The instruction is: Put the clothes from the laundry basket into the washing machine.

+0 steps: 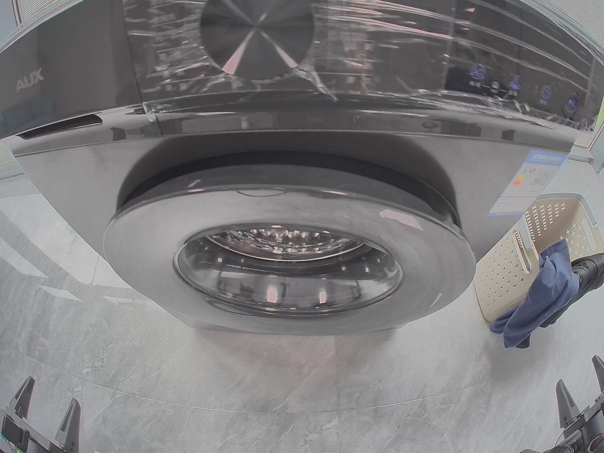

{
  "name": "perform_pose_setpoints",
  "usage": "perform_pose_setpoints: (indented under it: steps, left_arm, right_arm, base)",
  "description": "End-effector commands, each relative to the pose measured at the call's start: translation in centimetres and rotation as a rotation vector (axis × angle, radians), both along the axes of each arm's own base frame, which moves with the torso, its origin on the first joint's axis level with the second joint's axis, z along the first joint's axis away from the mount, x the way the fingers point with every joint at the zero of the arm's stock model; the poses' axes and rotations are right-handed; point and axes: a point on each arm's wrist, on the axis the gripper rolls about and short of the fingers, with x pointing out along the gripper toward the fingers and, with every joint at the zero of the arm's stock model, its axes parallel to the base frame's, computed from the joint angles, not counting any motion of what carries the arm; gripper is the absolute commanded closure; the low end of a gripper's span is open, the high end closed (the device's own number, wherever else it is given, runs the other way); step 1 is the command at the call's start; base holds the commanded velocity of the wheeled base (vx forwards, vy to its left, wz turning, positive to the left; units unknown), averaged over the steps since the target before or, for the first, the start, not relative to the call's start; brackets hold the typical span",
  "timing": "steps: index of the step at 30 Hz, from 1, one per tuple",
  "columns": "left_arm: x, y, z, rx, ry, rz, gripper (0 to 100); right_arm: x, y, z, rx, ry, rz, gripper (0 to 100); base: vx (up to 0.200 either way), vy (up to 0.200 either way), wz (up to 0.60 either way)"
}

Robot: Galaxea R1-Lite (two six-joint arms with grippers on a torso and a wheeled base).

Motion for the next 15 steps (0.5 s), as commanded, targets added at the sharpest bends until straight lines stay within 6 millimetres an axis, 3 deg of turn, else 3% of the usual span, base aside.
perform_pose_setpoints:
  steps: [1, 4, 13, 15]
  left_arm:
    - [-0.02, 0.00, -0.49, -0.001, -0.002, 0.000, 0]
    - [-0.02, 0.00, -0.49, -0.001, -0.002, 0.000, 0]
    - [-0.02, 0.00, -0.49, -0.001, -0.002, 0.000, 0]
    - [-0.02, 0.00, -0.49, -0.001, -0.002, 0.000, 0]
  right_arm:
    - [0.01, 0.00, -0.53, 0.000, 0.001, 0.000, 0]
    - [0.01, 0.00, -0.53, -0.002, 0.001, -0.001, 0]
    - [0.01, -0.01, -0.51, 0.004, 0.000, -0.004, 0]
    - [0.01, -0.01, -0.53, 0.004, 0.002, -0.004, 0]
  base:
    - [0.000, 0.000, 0.00]
    - [0.000, 0.000, 0.00]
    - [0.200, 0.000, 0.00]
    - [0.000, 0.000, 0.00]
